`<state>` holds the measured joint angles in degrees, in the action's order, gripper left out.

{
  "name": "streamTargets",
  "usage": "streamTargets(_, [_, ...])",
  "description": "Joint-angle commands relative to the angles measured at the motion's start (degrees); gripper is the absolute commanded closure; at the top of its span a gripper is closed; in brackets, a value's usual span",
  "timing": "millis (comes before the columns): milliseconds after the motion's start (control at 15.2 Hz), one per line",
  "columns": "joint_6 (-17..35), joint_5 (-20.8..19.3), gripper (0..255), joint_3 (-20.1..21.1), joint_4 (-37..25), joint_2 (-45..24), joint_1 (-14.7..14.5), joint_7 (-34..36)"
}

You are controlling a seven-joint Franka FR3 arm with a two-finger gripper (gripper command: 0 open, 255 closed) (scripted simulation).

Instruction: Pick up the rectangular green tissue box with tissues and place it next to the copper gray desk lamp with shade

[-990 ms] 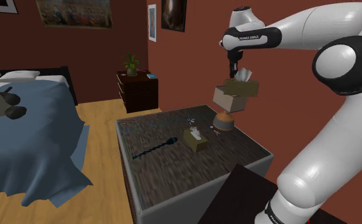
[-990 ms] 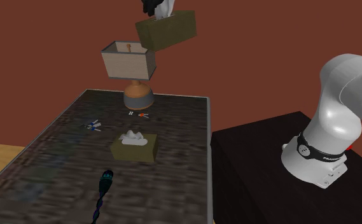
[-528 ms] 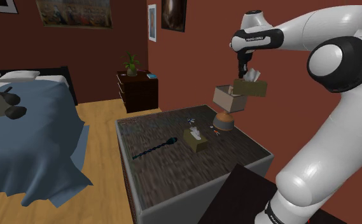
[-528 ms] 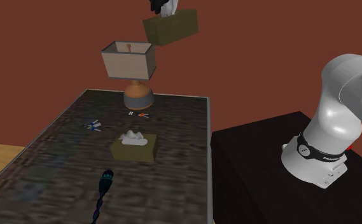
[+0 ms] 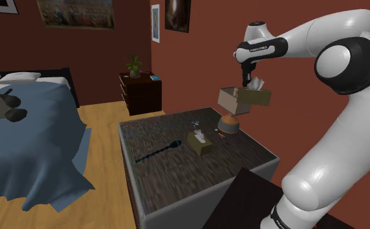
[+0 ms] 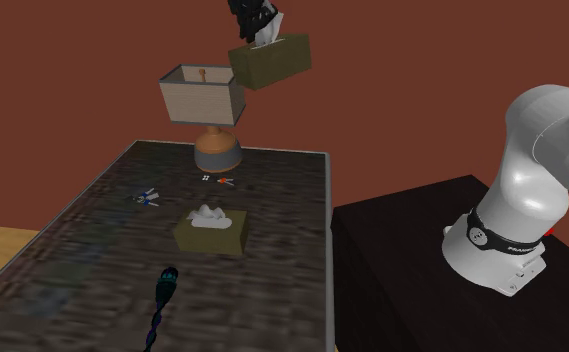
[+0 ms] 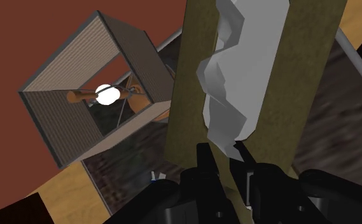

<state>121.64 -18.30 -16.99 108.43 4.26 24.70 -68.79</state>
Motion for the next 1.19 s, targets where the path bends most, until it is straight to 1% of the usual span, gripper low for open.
streamTargets(0, [1.5, -0.2, 255, -0.1, 1.3, -0.2, 0.1, 0.4])
streamTargets(1122, [13.9, -2.2, 255, -0.7, 11.0, -3.2, 0.7, 4.0])
